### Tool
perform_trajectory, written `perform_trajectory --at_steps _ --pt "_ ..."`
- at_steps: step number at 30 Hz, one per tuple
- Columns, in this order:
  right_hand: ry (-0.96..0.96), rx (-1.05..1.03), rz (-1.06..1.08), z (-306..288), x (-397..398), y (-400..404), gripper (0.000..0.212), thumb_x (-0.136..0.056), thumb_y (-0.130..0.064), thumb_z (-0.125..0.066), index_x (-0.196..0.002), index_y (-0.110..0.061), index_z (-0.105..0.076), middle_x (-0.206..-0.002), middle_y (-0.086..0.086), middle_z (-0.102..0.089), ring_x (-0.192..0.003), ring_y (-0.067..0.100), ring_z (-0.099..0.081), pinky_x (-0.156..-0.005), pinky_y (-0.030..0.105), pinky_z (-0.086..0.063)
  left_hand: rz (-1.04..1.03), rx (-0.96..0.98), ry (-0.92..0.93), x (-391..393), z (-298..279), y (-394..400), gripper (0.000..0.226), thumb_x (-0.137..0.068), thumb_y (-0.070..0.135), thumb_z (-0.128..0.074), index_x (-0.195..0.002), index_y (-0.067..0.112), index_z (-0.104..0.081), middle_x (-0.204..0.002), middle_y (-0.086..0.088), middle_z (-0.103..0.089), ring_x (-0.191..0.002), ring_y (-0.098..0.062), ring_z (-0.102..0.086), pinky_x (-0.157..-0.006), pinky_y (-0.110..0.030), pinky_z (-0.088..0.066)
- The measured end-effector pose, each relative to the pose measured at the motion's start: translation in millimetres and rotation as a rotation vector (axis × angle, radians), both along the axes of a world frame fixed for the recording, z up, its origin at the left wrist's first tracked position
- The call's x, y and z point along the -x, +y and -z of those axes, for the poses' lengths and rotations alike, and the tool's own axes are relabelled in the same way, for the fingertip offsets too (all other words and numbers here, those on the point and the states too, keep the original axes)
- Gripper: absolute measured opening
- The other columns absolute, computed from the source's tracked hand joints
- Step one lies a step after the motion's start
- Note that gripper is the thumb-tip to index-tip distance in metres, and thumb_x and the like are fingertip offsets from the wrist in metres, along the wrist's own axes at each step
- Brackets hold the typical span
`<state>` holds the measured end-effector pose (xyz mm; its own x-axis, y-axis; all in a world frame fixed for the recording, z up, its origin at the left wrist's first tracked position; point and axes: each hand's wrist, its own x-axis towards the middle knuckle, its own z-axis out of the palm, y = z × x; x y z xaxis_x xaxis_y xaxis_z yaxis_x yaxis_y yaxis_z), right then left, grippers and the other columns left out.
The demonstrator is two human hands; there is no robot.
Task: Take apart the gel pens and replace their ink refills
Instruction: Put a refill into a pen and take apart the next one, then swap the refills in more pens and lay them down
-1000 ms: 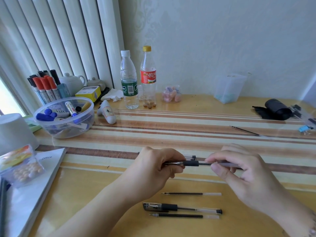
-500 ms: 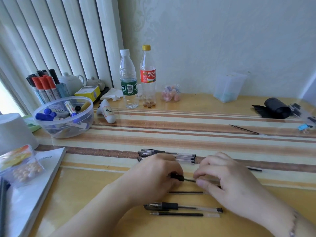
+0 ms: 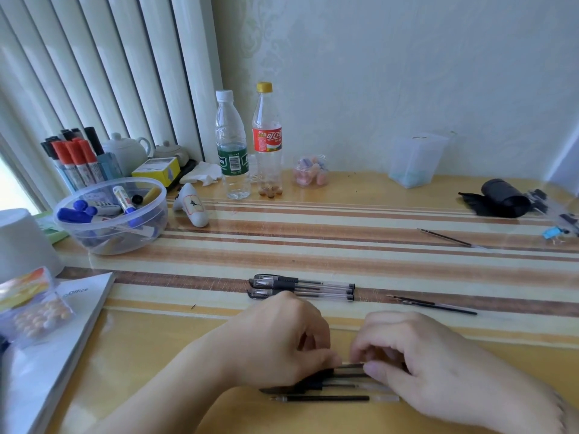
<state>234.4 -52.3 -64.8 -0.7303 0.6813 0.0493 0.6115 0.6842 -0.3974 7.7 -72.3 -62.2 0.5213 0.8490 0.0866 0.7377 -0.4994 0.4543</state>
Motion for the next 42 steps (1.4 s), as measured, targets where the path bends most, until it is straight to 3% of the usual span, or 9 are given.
perform_trajectory --at_steps 5,8,12,17,27,32,34,38,42 --pt "0.029 -0.023 0.100 -10.6 -5.9 4.5 0.021 -0.086 -0.056 -0.052 -0.091 -0.040 -0.065 -0.094 -0.027 -0.058 -0.090 -0.001 -0.053 -0.071 0.016 -0.045 -0.147 -0.152 -0.108 6.5 6.2 8.9 0.015 -0.087 0.037 -0.065 -0.084 0.023 -0.071 -0.078 0.009 -0.063 -0.072 -0.007 -0.057 -0.066 -0.026 -0.050" --pt "0.055 -0.148 0.352 -15.3 -25.7 21.7 0.010 -0.083 -0.047 -0.062 -0.076 -0.040 -0.062 -0.083 -0.024 -0.060 -0.079 -0.001 -0.054 -0.062 0.019 -0.044 -0.303 -0.327 -0.078 20.6 11.9 18.6 0.006 -0.086 0.031 -0.067 -0.088 0.026 -0.069 -0.086 0.014 -0.061 -0.082 -0.007 -0.056 -0.069 -0.032 -0.053" --pt "-0.123 -0.182 0.556 -12.1 -49.2 40.3 0.014 -0.084 -0.041 -0.067 -0.073 -0.040 -0.058 -0.082 -0.025 -0.055 -0.070 -0.005 -0.046 -0.052 0.021 -0.037 -0.372 -0.349 0.019 26.0 16.4 22.5 0.012 -0.085 0.032 -0.068 -0.096 0.026 -0.071 -0.094 0.012 -0.063 -0.092 -0.012 -0.056 -0.076 -0.032 -0.052" --pt "-0.152 -0.054 0.553 -9.7 -55.8 45.0 0.014 -0.082 -0.044 -0.068 -0.072 -0.038 -0.060 -0.081 -0.023 -0.057 -0.073 -0.002 -0.052 -0.063 0.028 -0.050 -0.374 -0.329 0.025 24.9 16.6 23.3 0.015 -0.086 0.033 -0.067 -0.099 0.028 -0.069 -0.094 0.013 -0.061 -0.094 -0.011 -0.053 -0.079 -0.029 -0.050" --pt "-0.126 0.033 0.493 -6.1 -61.1 49.3 0.014 -0.082 -0.034 -0.072 -0.072 -0.036 -0.063 -0.084 -0.021 -0.057 -0.074 0.004 -0.052 -0.063 0.024 -0.042 -0.358 -0.271 0.041 24.8 17.1 24.1 0.015 -0.090 0.030 -0.062 -0.103 0.027 -0.065 -0.093 0.017 -0.048 -0.099 -0.010 -0.047 -0.087 -0.025 -0.044" --pt "-0.146 -0.033 0.454 -5.1 -59.5 48.4 0.017 -0.090 -0.032 -0.062 -0.074 -0.036 -0.058 -0.093 -0.026 -0.053 -0.098 -0.011 -0.040 -0.078 0.024 -0.038 -0.375 -0.255 0.026 23.8 19.2 25.3 0.015 -0.090 0.030 -0.062 -0.104 0.025 -0.065 -0.094 0.016 -0.047 -0.099 -0.010 -0.045 -0.087 -0.024 -0.042" --pt "-0.088 -0.058 0.450 -9.3 -57.9 44.7 0.018 -0.094 -0.029 -0.056 -0.077 -0.037 -0.055 -0.091 -0.024 -0.054 -0.095 -0.013 -0.040 -0.073 0.021 -0.036 -0.367 -0.268 0.037 23.5 18.8 25.4 0.014 -0.090 0.030 -0.061 -0.103 0.024 -0.065 -0.094 0.016 -0.048 -0.098 -0.010 -0.044 -0.086 -0.025 -0.043" --pt "0.168 -0.072 0.439 -15.9 -42.4 31.4 0.014 -0.096 -0.033 -0.046 -0.084 -0.036 -0.051 -0.073 -0.006 -0.060 -0.065 0.011 -0.053 -0.057 0.027 -0.043 -0.328 -0.342 0.095 20.8 17.7 23.4 0.009 -0.091 0.021 -0.059 -0.099 0.021 -0.064 -0.098 0.010 -0.056 -0.095 -0.015 -0.046 -0.083 -0.031 -0.046" --pt "0.451 -0.016 0.369 -14.8 -17.6 19.3 0.025 -0.086 -0.060 -0.048 -0.086 -0.037 -0.058 -0.068 0.012 -0.061 -0.058 0.022 -0.057 -0.054 0.035 -0.048 -0.281 -0.421 0.039 12.6 11.1 16.7 0.005 -0.092 0.015 -0.058 -0.094 0.019 -0.058 -0.093 0.008 -0.059 -0.083 -0.016 -0.051 -0.071 -0.028 -0.046"
